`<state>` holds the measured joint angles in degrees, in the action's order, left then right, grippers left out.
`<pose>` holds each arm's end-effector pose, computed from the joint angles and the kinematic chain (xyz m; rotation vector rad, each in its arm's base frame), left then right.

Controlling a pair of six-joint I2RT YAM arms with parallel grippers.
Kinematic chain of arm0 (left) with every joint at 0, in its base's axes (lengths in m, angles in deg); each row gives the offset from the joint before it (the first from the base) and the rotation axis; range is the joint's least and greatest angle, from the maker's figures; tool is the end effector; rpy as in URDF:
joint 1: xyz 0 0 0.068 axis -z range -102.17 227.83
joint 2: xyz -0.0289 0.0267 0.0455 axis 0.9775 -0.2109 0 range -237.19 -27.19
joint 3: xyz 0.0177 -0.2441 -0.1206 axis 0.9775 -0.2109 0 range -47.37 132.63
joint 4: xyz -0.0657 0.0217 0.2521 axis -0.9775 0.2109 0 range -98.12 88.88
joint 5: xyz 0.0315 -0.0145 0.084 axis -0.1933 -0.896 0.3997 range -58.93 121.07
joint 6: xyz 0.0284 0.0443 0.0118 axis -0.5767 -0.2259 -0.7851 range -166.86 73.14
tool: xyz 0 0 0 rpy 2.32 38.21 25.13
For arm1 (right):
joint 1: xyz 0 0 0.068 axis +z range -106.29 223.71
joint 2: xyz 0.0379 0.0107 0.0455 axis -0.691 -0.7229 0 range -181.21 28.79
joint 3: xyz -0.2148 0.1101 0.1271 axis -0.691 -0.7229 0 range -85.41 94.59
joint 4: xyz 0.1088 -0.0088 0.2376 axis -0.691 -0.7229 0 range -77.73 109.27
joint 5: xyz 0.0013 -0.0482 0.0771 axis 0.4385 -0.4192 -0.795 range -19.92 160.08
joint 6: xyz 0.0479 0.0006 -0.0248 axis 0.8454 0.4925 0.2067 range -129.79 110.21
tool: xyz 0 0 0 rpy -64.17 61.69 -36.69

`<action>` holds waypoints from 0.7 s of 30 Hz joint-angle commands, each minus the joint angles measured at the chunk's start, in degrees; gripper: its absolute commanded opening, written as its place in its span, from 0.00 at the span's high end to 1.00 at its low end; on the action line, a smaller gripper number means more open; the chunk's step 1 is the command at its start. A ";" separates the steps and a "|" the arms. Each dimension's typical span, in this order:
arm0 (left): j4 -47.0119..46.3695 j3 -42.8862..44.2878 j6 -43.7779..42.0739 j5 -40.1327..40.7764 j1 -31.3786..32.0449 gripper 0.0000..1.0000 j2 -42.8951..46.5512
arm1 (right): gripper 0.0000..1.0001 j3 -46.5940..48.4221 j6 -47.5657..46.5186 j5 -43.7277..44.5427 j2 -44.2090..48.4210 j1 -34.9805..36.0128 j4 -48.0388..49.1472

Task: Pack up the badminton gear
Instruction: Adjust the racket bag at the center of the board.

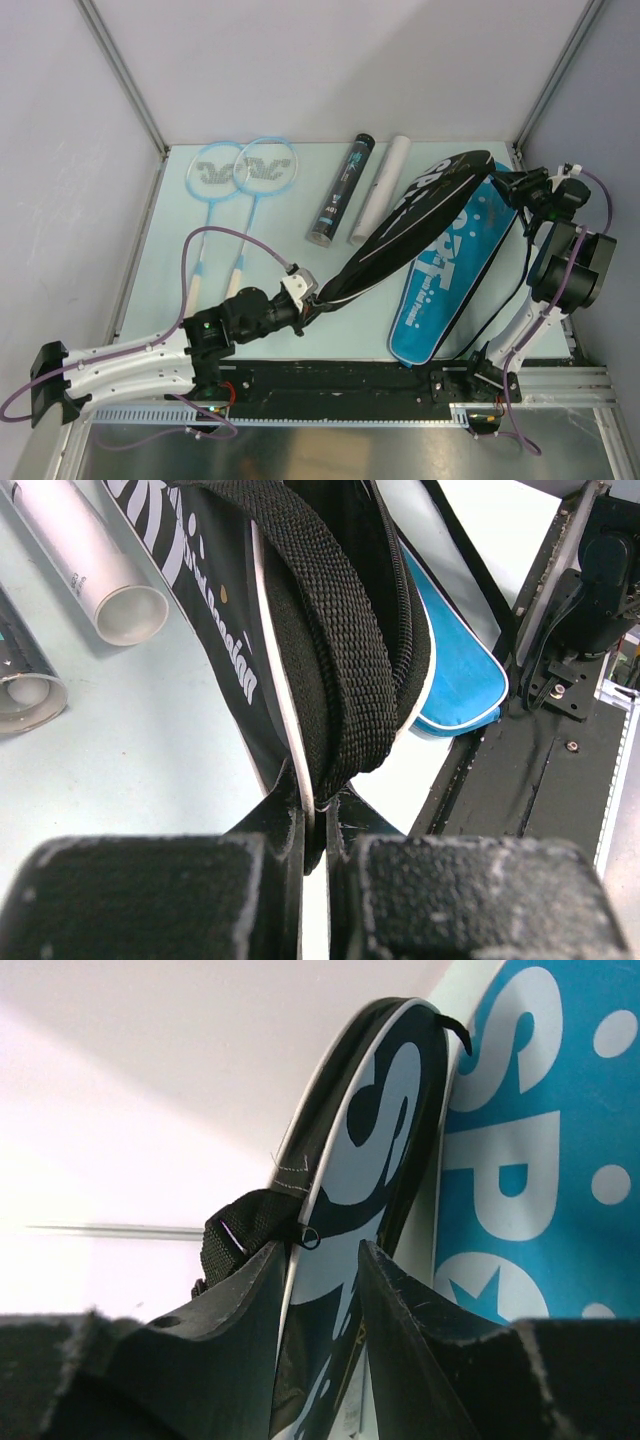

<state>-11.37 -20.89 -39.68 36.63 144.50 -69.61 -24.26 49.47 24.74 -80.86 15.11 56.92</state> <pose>0.0760 -0.1675 0.2580 0.8643 1.6587 -0.8256 0.3750 -0.1756 0.1997 0.7695 1.6591 1.0744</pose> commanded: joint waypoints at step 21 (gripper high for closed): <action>-3.60 1.56 2.40 -1.74 -0.83 1.00 1.02 | 0.64 -0.15 19.28 -1.70 -10.87 0.84 31.51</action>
<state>-11.39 -20.89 -39.29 36.20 144.11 -69.61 -24.42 66.00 22.82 -90.63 15.89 81.57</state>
